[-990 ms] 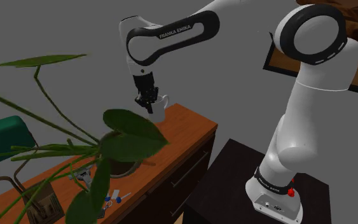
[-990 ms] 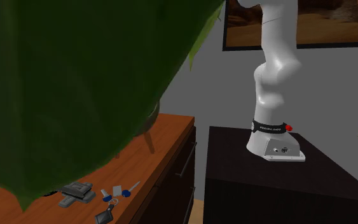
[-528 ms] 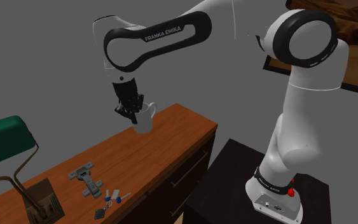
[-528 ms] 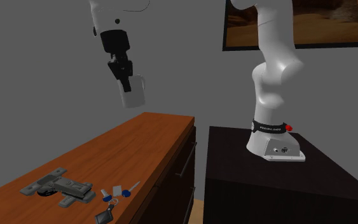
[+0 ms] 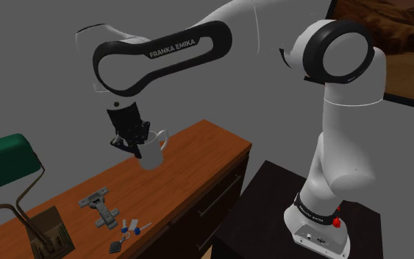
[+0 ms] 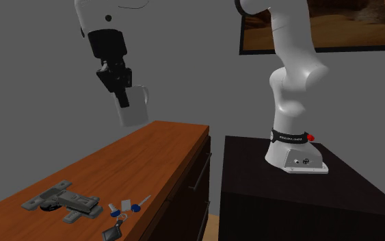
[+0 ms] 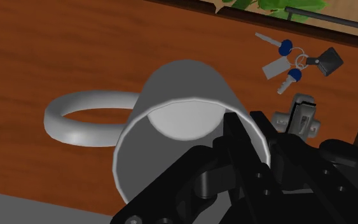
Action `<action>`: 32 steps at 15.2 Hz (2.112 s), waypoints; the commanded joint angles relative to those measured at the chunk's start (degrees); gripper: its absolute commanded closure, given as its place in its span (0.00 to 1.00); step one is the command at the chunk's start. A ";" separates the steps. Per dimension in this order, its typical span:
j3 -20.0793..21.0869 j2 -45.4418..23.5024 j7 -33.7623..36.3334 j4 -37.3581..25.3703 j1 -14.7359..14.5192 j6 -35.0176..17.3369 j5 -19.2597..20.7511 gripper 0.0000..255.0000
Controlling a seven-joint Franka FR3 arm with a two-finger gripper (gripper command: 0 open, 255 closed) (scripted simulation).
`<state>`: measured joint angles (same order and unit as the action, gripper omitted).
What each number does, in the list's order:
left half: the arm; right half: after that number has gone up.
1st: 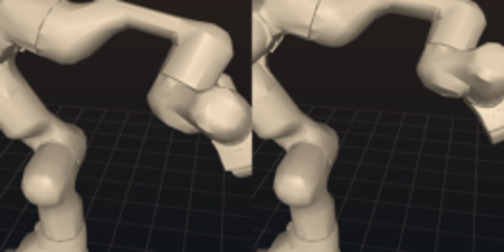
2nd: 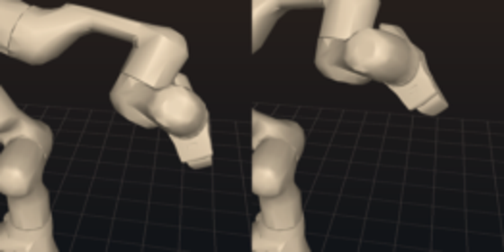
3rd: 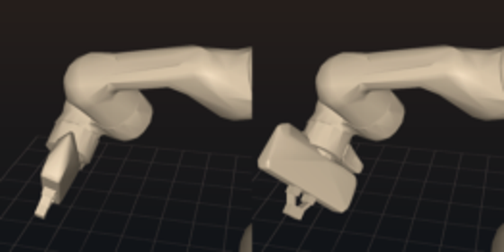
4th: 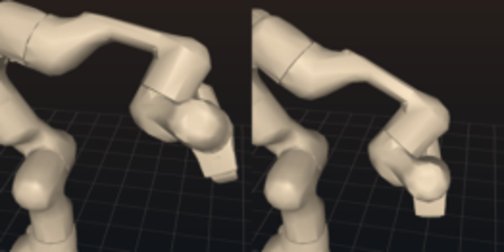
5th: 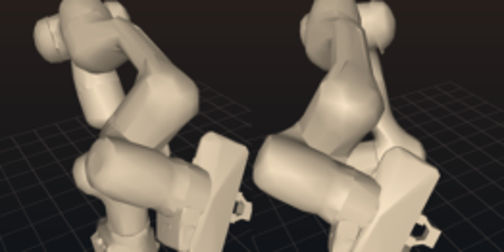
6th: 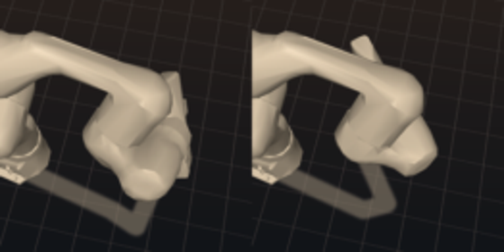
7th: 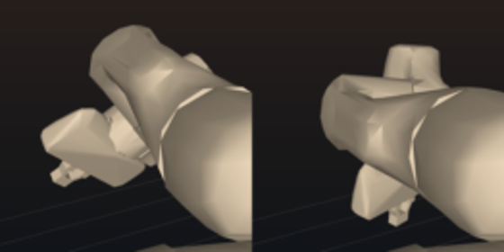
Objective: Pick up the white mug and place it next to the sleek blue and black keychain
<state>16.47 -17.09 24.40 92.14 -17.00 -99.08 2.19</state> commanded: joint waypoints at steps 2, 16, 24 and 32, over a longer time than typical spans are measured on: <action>0.01 -0.49 0.27 1.67 -0.13 -2.17 0.13 1.00; -0.39 -3.79 0.62 8.05 -0.30 -11.72 1.13 1.00; -0.76 -6.58 0.98 10.47 -0.55 -16.84 1.96 1.00; -1.01 -8.31 1.21 11.41 -0.73 -19.45 2.47 1.00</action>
<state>15.46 -25.36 25.59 103.54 -17.72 -118.48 4.64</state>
